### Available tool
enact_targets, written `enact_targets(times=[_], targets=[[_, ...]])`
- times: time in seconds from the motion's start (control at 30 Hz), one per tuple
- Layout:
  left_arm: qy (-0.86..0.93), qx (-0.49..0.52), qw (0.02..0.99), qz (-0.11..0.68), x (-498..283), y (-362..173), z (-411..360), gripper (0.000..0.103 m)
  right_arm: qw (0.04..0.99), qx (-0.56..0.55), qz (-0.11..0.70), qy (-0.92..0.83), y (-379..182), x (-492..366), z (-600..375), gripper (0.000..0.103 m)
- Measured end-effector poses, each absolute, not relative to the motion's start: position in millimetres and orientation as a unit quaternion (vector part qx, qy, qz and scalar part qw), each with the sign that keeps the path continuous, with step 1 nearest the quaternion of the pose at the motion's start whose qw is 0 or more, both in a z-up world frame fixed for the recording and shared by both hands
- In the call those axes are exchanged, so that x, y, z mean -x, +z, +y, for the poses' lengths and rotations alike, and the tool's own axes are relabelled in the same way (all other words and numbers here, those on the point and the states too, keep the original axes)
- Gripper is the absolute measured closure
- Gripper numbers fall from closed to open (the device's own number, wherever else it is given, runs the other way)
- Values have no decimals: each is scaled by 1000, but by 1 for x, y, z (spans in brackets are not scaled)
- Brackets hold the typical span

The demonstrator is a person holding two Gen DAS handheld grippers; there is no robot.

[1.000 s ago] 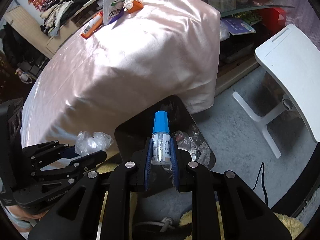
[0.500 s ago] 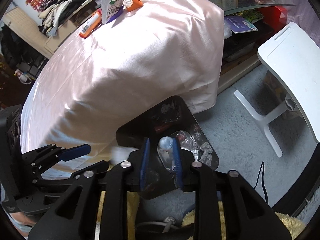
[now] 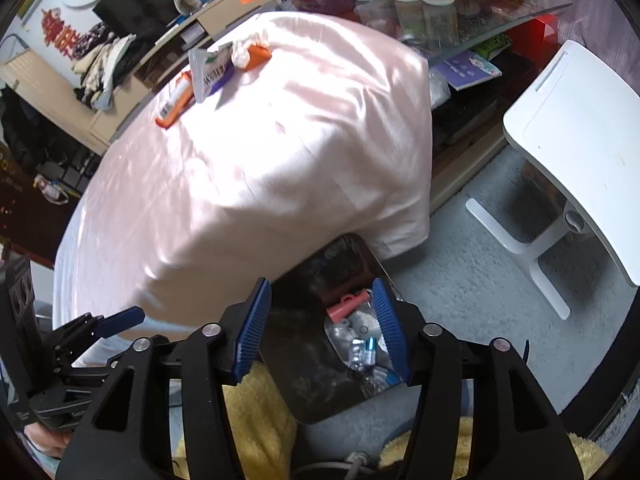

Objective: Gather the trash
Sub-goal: 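Grasp the crumpled white tissue with the right tool while the left tool grasps the orange-and-white tube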

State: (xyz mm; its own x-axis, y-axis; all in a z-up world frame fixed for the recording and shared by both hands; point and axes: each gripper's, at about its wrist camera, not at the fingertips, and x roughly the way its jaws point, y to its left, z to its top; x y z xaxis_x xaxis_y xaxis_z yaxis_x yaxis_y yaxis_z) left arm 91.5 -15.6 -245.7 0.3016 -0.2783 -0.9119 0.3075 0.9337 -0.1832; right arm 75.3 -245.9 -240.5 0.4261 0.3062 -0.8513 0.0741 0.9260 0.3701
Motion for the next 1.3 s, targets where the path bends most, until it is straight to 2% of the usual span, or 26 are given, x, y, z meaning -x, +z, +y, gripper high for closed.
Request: enact_targets(times=[0.13, 0.47, 0.53, 0.67, 0.73, 1.0, 1.3], targets=[[-164, -3, 818, 551, -106, -233, 4, 34, 834, -177, 516, 77, -226, -94, -239, 44], [-126, -5, 839, 529, -161, -213, 40, 33, 858, -140, 484, 103, -196, -165, -209, 44], [-125, -5, 844, 522, -175, -208, 43, 33, 861, -136, 479, 103, -194, -180, -207, 45], [-119, -4, 856, 504, -207, -200, 49, 33, 862, -136, 477, 105, -198, -212, -202, 64], [-112, -5, 862, 495, -225, -198, 50, 33, 860, -135, 480, 107, -203, -226, -199, 67], [-95, -24, 871, 481, -299, -207, 53, 34, 855, -134, 488, 114, -217, -272, -191, 68], [-110, -45, 864, 490, -345, -227, 39, 34, 849, -141, 492, 129, -228, -305, -183, 68]])
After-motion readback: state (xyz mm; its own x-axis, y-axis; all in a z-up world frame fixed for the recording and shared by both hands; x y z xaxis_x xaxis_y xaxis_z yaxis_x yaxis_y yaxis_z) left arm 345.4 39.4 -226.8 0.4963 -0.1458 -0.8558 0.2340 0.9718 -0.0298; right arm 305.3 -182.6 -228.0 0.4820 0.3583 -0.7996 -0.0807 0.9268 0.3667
